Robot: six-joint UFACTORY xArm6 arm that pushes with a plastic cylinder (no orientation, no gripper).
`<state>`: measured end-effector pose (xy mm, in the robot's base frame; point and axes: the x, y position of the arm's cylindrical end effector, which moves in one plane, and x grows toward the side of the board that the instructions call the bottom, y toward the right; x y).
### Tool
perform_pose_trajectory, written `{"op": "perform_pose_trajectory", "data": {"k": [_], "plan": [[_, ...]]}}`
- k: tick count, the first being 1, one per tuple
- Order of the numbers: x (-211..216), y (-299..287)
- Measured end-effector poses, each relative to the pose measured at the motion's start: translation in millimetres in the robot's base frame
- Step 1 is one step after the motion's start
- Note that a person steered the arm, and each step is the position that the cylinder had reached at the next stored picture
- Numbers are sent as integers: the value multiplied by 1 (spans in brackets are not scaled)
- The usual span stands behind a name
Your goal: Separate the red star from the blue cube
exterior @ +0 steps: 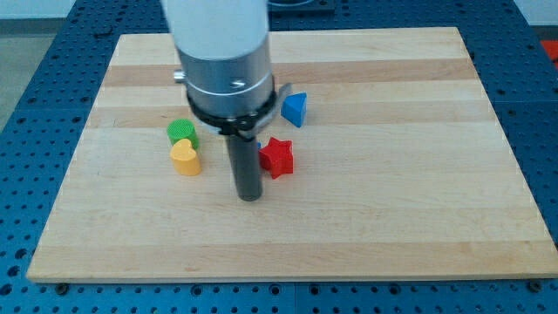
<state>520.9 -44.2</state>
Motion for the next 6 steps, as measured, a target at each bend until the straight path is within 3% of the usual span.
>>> {"op": "perform_pose_trajectory", "data": {"k": [2,4,6], "plan": [[-15,30],[-37,-1],[-36,42]]}}
